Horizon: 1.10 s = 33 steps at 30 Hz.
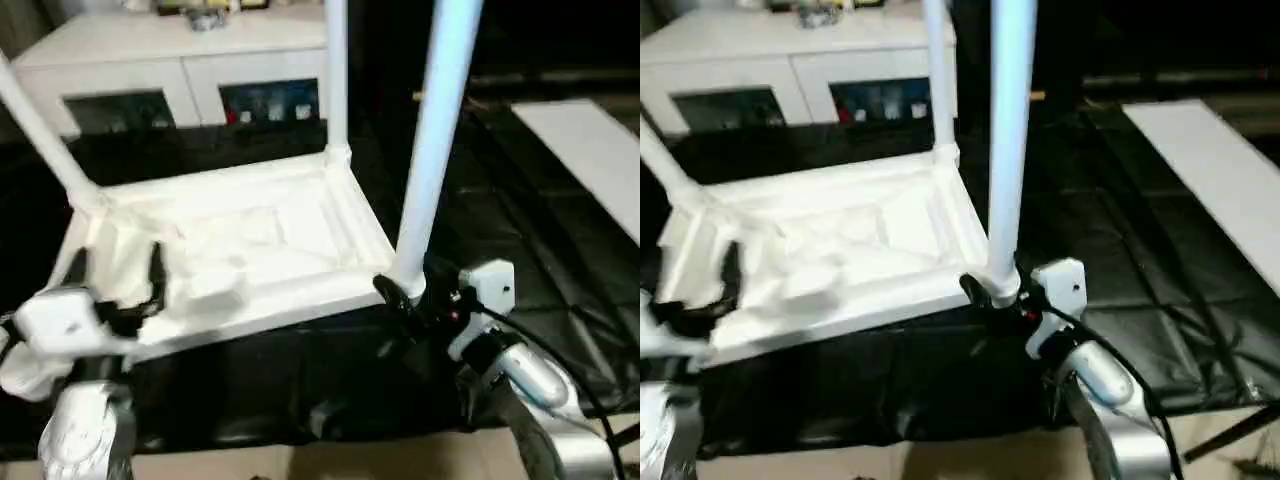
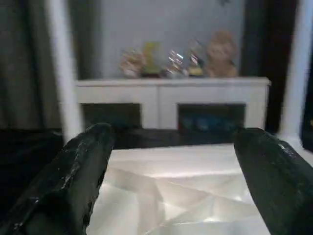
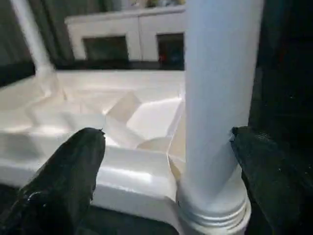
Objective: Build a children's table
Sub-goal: Rotate leg to tighten, then flip table
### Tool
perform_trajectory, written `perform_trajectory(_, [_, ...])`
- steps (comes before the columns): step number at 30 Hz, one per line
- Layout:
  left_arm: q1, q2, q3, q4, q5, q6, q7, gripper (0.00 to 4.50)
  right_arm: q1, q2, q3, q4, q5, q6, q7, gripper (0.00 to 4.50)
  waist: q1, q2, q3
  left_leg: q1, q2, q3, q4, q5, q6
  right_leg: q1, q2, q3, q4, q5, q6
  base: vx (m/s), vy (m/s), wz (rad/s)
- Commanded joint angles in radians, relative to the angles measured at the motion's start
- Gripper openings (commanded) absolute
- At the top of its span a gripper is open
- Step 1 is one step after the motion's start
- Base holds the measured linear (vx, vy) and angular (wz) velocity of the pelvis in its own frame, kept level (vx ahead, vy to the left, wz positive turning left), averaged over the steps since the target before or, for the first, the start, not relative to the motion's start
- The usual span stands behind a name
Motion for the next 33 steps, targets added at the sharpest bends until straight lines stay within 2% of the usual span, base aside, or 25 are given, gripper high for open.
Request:
perform_trajectory(1, [0.001,-0.017,0.028,-0.044,0.027,-0.035,0.051,4.42,-0.008,0.005,0.057,-0.028,0.028,0.021,0.051,4.5,0.017,-0.013,-0.032,0.021,0.097,-0.062,-0.105,-0.431,-0.024,0.013,-0.065,0.04,-0.084,-0.32,-0.135,0.0,0.0,0.0])
perform_trajectory(2, [0.005,-0.026,0.038,-0.053,0.029,-0.042,0.066,4.42,-0.012,0.006,0.055,-0.023,0.027,0.02,0.051,4.5,0.015,-0.021,-0.03,0.023,0.097,-0.061,-0.105,-0.447,-0.031,0.009,-0.065,0.041,-0.089,-0.343,-0.128,0.0,0.0,0.0])
perform_trajectory(3, [0.012,-0.035,0.053,-0.068,0.037,-0.047,0.089,4.42,-0.017,0.006,0.053,-0.015,0.025,0.016,0.052,4.5,0.015,-0.024,-0.029,0.026,0.098,-0.064,-0.106,-0.472,-0.051,0.006,-0.065,0.042,-0.091,-0.372,-0.117,0.0,0.0,0.0])
perform_trajectory(4, [0.018,-0.039,0.063,-0.08,0.043,-0.05,0.104,4.42,-0.019,0.006,0.051,-0.008,0.023,0.013,0.051,4.5,0.015,-0.025,-0.028,0.025,0.097,-0.068,-0.108,-0.488,-0.066,0.007,-0.065,0.041,-0.091,-0.386,-0.107,0.0,0.0,0.0])
perform_trajectory(8, [0.038,-0.06,0.098,-0.119,0.05,-0.032,0.162,4.42,-0.016,-0.005,0.051,-0.016,0.026,0.018,0.056,4.5,0.024,-0.028,-0.022,0.038,0.096,-0.068,-0.108,-0.549,-0.098,-0.005,-0.061,0.044,-0.1,-0.408,-0.088,0.0,0.0,0.0])
perform_trajectory(9, [0.047,-0.058,0.103,-0.125,0.051,-0.028,0.163,4.42,-0.012,-0.007,0.05,-0.02,0.027,0.019,0.057,4.5,0.028,-0.021,-0.018,0.039,0.095,-0.069,-0.11,-0.559,-0.102,-0.008,-0.06,0.045,-0.101,-0.411,-0.086,0.0,0.0,0.0])
perform_trajectory(10, [0.058,-0.055,0.107,-0.13,0.052,-0.025,0.16,4.42,-0.008,-0.009,0.049,-0.024,0.029,0.02,0.059,4.5,0.03,-0.027,-0.018,0.039,0.095,-0.07,-0.111,-0.57,-0.105,-0.007,-0.058,0.044,-0.102,-0.414,-0.078,0.0,0.0,0.0])
perform_trajectory(11, [0.078,-0.06,0.111,-0.138,0.04,-0.019,0.156,4.42,0.0,-0.012,0.047,-0.032,0.033,0.021,0.062,4.5,0.033,-0.02,-0.017,0.04,0.095,-0.072,-0.114,-0.576,-0.11,-0.007,-0.057,0.044,-0.101,-0.408,-0.075,0.0,0.0,0.0])
perform_trajectory(12, [0.078,-0.06,0.111,-0.138,0.04,-0.019,0.156,4.42,0.0,-0.012,0.047,-0.032,0.033,0.021,0.062,4.5,0.033,-0.02,-0.017,0.04,0.095,-0.072,-0.114,-0.576,-0.11,-0.007,-0.057,0.044,-0.101,-0.408,-0.075,0.0,0.0,0.0])
perform_trajectory(13, [0.135,-0.078,0.139,-0.157,0.037,-0.028,0.166,4.42,0.025,-0.021,0.042,-0.058,0.049,0.024,0.074,4.5,0.035,-0.019,-0.014,0.044,0.096,-0.071,-0.115,-0.594,-0.115,-0.009,-0.054,0.045,-0.105,-0.391,-0.071,0.0,0.0,0.0])
perform_trajectory(14, [0.155,-0.079,0.156,-0.164,0.055,-0.04,0.175,4.42,0.036,-0.023,0.043,-0.07,0.06,0.027,0.083,4.5,0.036,-0.021,-0.009,0.035,0.098,-0.072,-0.119,-0.592,-0.113,-0.004,-0.054,0.045,-0.103,-0.378,-0.068,0.0,0.0,0.0])
perform_trajectory(16, [0.164,-0.08,0.178,-0.169,0.064,-0.048,0.191,4.42,0.044,-0.024,0.045,-0.08,0.069,0.029,0.09,4.5,0.037,-0.027,-0.01,0.04,0.095,-0.07,-0.116,-0.6,-0.105,-0.01,-0.054,0.046,-0.107,-0.4,-0.062,0.0,0.0,0.0])
perform_trajectory(17, [0.159,-0.071,0.188,-0.168,0.064,-0.043,0.197,4.42,0.047,-0.022,0.048,-0.081,0.071,0.029,0.09,4.5,0.038,-0.029,-0.01,0.041,0.094,-0.071,-0.115,-0.599,-0.104,-0.011,-0.056,0.046,-0.108,-0.412,-0.061,0.0,0.0,0.0])
perform_trajectory(18, [0.154,-0.065,0.191,-0.165,0.061,-0.038,0.198,4.42,0.048,-0.02,0.05,-0.08,0.07,0.028,0.088,4.5,0.04,-0.025,-0.007,0.044,0.093,-0.072,-0.114,-0.603,-0.104,-0.015,-0.057,0.047,-0.112,-0.431,-0.059,0.0,0.0,0.0])
perform_trajectory(20, [0.116,-0.029,0.202,-0.149,0.047,-0.007,0.196,4.42,0.039,-0.011,0.055,-0.065,0.063,0.023,0.08,4.5,0.042,-0.028,-0.003,0.047,0.092,-0.075,-0.114,-0.626,-0.111,-0.019,-0.058,0.046,-0.115,-0.478,-0.048,0.0,0.0,0.0])
perform_trajectory(21, [0.086,0.005,0.211,-0.131,0.025,0.032,0.185,4.42,0.03,-0.003,0.059,-0.058,0.059,0.022,0.074,4.5,0.045,-0.021,-0.002,0.046,0.091,-0.078,-0.116,-0.636,-0.116,-0.019,-0.058,0.046,-0.114,-0.487,-0.046,0.0,0.0,0.0])
perform_trajectory(22, [0.079,0.015,0.213,-0.125,0.017,0.045,0.179,4.42,0.028,0.0,0.06,-0.058,0.058,0.022,0.072,4.5,0.046,-0.023,-0.003,0.053,0.086,-0.078,-0.112,-0.654,-0.123,-0.025,-0.055,0.043,-0.116,-0.512,-0.041,0.0,0.0,0.0])
perform_trajectory(23, [0.076,0.019,0.213,-0.122,0.012,0.05,0.176,4.42,0.027,0.001,0.06,-0.058,0.058,0.022,0.071,4.5,0.044,-0.023,-0.001,0.051,0.087,-0.082,-0.114,-0.659,-0.125,-0.022,-0.056,0.042,-0.115,-0.516,-0.04,0.0,0.0,0.0])
perform_trajectory(24, [0.054,0.049,0.212,-0.093,-0.035,0.091,0.142,4.42,0.025,0.007,0.061,-0.059,0.058,0.023,0.065,4.5,0.043,-0.017,0.001,0.043,0.088,-0.085,-0.119,-0.667,-0.133,-0.016,-0.057,0.04,-0.112,-0.512,-0.04,0.0,0.0,0.0])
perform_trajectory(27, [0.026,0.089,0.22,-0.052,-0.051,0.135,0.12,4.42,0.026,0.01,0.061,-0.061,0.057,0.024,0.054,4.5,0.042,-0.016,0.003,0.047,0.085,-0.085,-0.12,-0.699,-0.144,-0.021,-0.055,0.04,-0.112,-0.528,-0.039,0.0,0.0,0.0])
perform_trajectory(28, [0.009,0.109,0.23,-0.029,-0.042,0.162,0.122,4.42,0.027,0.009,0.062,-0.063,0.051,0.024,0.047,4.5,0.041,-0.002,0.005,0.046,0.086,-0.088,-0.123,-0.713,-0.148,-0.019,-0.057,0.039,-0.11,-0.533,-0.041,0.0,0.0,0.0])
perform_trajectory(30, [-0.046,0.155,0.26,0.037,-0.043,0.215,0.132,4.42,0.028,0.012,0.065,-0.064,0.039,0.024,0.032,4.5,0.035,-0.007,0.007,0.051,0.081,-0.085,-0.12,-0.729,-0.148,-0.023,-0.053,0.035,-0.117,-0.568,-0.035,0.0,0.0,0.0])
perform_trajectory(31, [-0.058,0.166,0.265,0.05,-0.047,0.226,0.137,4.42,0.028,0.014,0.065,-0.064,0.036,0.025,0.03,4.5,0.036,-0.006,0.007,0.061,0.078,-0.086,-0.114,-0.734,-0.143,-0.03,-0.055,0.035,-0.123,-0.597,-0.032,0.0,0.0,0.0])
perform_trajectory(32, [-0.095,0.191,0.284,0.09,-0.045,0.246,0.16,4.42,0.029,0.016,0.068,-0.066,0.037,0.027,0.031,4.5,0.032,0.004,0.015,0.057,0.08,-0.092,-0.118,-0.752,-0.143,-0.026,-0.057,0.028,-0.125,-0.614,-0.035,0.0,0.0,0.0])
perform_trajectory(33, [-0.137,0.223,0.305,0.135,-0.053,0.278,0.181,4.42,0.031,0.019,0.072,-0.069,0.038,0.03,0.032,4.5,0.026,-0.001,0.018,0.053,0.079,-0.093,-0.12,-0.767,-0.143,-0.023,-0.053,0.024,-0.125,-0.626,-0.03,0.0,0.0,0.0])
